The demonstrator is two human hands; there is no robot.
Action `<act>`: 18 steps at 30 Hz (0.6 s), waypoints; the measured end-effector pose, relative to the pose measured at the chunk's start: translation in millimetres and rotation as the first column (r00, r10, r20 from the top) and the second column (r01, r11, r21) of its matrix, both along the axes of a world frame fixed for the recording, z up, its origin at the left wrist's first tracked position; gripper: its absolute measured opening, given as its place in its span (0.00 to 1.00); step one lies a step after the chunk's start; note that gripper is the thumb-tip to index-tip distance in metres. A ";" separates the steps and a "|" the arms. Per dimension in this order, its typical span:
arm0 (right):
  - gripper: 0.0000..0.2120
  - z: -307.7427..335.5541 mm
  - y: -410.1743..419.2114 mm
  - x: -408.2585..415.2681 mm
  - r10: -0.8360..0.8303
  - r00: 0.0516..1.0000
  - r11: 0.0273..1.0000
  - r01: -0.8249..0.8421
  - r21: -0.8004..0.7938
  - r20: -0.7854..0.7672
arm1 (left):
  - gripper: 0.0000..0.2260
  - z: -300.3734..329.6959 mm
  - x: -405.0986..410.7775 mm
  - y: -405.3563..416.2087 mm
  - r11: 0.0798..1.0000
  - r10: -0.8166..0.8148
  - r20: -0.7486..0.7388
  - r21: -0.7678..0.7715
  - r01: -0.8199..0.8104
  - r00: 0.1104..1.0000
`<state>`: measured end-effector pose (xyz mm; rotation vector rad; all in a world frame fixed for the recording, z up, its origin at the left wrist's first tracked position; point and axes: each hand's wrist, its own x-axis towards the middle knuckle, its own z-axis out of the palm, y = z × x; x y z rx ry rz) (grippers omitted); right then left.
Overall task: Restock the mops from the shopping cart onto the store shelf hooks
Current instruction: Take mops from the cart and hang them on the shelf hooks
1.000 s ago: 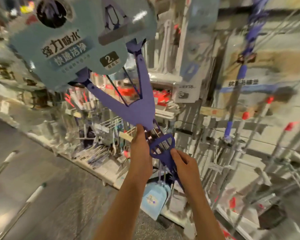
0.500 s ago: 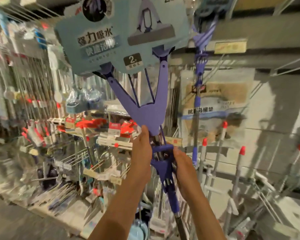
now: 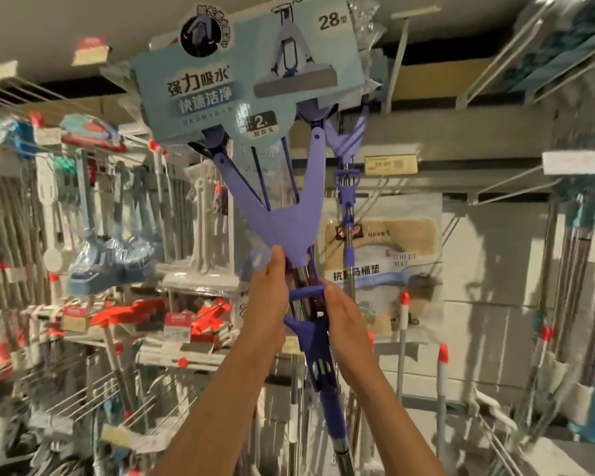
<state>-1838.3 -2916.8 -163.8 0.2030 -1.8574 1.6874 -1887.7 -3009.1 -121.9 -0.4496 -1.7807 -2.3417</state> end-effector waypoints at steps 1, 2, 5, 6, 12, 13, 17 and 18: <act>0.13 6.0 1.6 -3.3 0.001 1.000 1.000 -0.001 0.001 -0.013 | 0.20 5.7 -4.1 1.9 1.000 -0.014 -0.006 -0.003 0.014 1.000; 0.13 11.7 2.6 -6.5 -0.002 1.000 1.000 0.002 -0.002 -0.025 | 0.20 10.7 -9.0 3.0 1.000 -0.024 -0.013 0.000 0.024 1.000; 0.14 33.7 -0.3 -17.9 -0.062 0.994 0.998 0.063 0.006 -0.091 | 0.19 30.7 -25.0 4.2 0.997 -0.058 -0.051 0.040 0.060 0.997; 0.15 39.8 -0.7 -22.9 -0.088 0.990 0.996 0.089 0.002 -0.106 | 0.18 36.8 -29.5 4.8 0.996 -0.078 -0.068 0.031 0.081 0.995; 0.15 74.6 -3.9 -60.4 -0.223 0.963 0.971 0.206 -0.118 -0.150 | 0.11 72.5 -62.8 3.1 0.985 -0.168 -0.210 0.012 0.174 0.963; 0.14 82.5 -5.1 -65.9 -0.243 0.956 0.965 0.220 -0.141 -0.167 | 0.11 79.9 -67.4 1.6 0.982 -0.182 -0.245 0.013 0.191 0.952; 0.18 110.7 -13.8 -80.7 -0.311 0.931 0.939 0.271 -0.212 -0.191 | 0.11 95.0 -68.0 -6.3 0.966 -0.245 -0.408 -0.029 0.256 0.879; 0.17 118.4 -17.2 -83.5 -0.322 0.926 0.933 0.276 -0.230 -0.197 | 0.11 98.2 -69.6 -9.5 0.964 -0.254 -0.437 -0.046 0.260 0.863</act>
